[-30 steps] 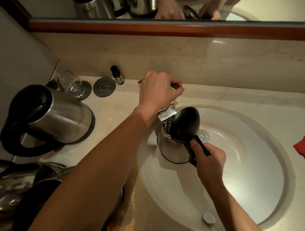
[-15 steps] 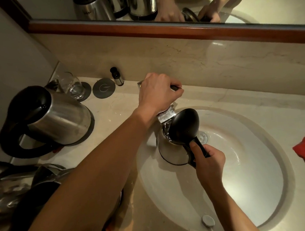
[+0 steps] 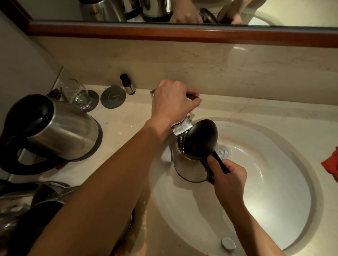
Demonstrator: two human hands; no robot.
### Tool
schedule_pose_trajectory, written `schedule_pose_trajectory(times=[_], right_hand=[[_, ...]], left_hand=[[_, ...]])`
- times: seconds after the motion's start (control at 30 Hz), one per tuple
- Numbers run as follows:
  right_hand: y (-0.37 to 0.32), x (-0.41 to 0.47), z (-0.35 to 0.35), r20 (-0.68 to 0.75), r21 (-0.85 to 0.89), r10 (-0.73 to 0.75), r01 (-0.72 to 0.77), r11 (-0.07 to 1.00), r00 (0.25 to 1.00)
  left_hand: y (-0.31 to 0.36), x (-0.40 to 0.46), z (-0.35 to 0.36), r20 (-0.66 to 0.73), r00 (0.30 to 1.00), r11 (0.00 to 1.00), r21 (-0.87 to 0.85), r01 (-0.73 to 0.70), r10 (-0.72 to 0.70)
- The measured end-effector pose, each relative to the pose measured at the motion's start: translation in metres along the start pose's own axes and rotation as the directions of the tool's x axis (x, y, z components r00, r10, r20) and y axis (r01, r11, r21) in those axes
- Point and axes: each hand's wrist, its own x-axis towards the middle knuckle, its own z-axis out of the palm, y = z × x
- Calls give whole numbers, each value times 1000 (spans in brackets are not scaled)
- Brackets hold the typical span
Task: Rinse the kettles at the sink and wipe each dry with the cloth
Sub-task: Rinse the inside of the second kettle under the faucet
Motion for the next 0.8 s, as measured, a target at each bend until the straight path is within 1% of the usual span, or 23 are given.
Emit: schedule_pose_trajectory(times=[0.13, 0.33, 0.8], right_hand=[[1, 0, -1, -3, -1, -2, 2, 1000, 1000], [1, -1, 0, -27, -23, -59, 59, 998, 998], [0, -1, 0, -31, -38, -60, 59, 998, 998]], left_hand=[[0, 0, 0, -4, 1000, 1000, -2, 0, 0], [1, 0, -1, -11, 1000, 1000, 5, -7, 7], [1, -1, -3, -2, 1000, 1000, -3, -5, 5]])
